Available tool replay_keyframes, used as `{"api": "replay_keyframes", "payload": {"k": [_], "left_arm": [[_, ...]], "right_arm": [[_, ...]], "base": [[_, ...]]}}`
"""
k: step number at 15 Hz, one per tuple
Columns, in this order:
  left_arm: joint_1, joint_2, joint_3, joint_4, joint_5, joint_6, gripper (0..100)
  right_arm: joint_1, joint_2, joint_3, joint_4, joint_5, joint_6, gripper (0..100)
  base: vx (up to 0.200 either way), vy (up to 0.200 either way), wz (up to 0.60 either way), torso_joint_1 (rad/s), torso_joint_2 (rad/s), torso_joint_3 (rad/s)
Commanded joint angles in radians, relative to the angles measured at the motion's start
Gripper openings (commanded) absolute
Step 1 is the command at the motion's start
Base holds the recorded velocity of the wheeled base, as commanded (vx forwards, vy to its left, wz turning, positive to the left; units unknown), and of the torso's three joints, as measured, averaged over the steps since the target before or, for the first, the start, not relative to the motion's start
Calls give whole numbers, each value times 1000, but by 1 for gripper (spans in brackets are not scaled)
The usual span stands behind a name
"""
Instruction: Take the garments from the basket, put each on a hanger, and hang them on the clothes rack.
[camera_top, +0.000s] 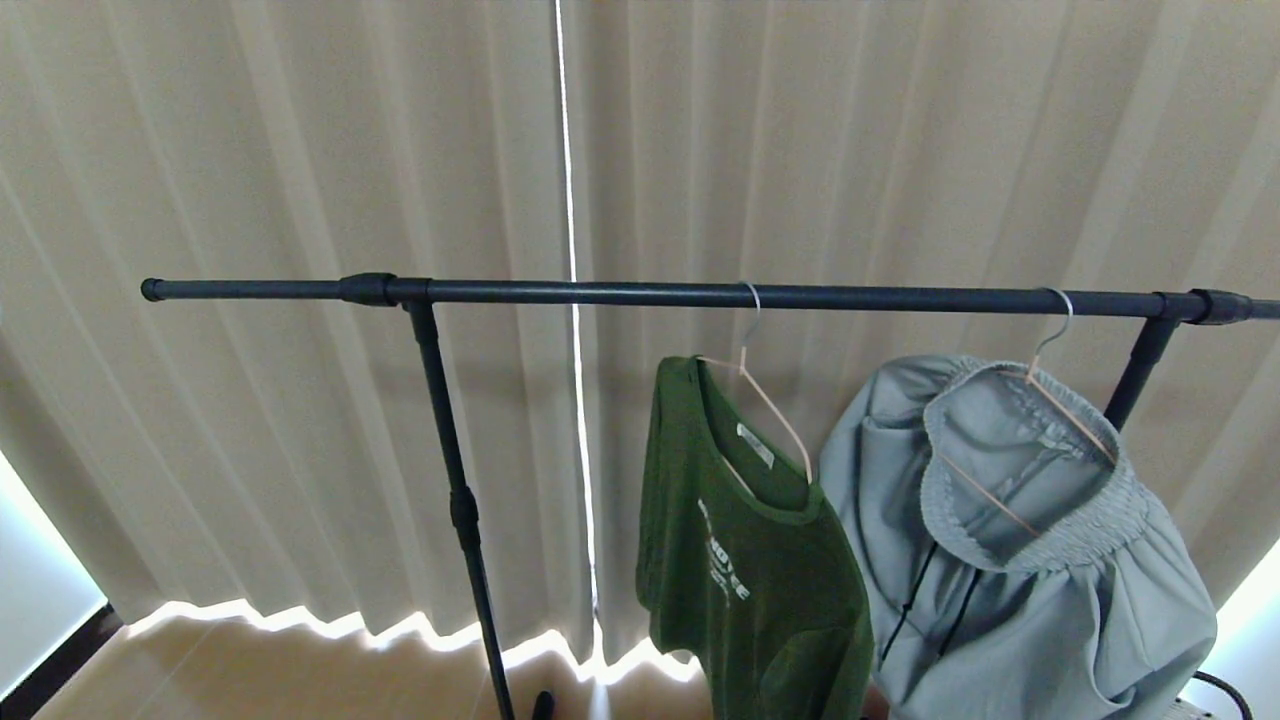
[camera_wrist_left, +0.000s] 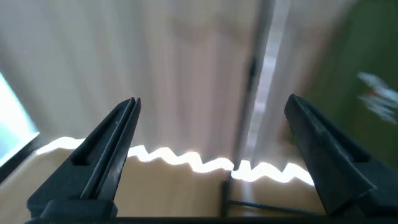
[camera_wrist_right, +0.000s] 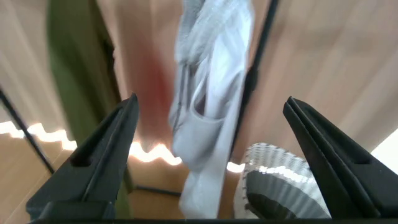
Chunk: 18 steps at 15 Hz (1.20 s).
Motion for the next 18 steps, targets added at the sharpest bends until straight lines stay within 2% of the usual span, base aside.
{"api": "replay_keyframes", "payload": {"k": [1, 8, 18], "left_arm": [[0, -4, 1, -2, -2, -4, 100], [0, -4, 1, -3, 0, -27, 100], [2, -2, 2, -3, -2, -29, 100]], "right_arm": [[1, -23, 28, -11, 2, 4, 100], [1, -23, 28, -14, -7, 37, 100], [1, -23, 28, -14, -7, 32, 100]], "base": [[0, 0, 0, 0, 0, 0], [0, 0, 0, 0, 0, 0], [0, 0, 0, 0, 0, 0]]}}
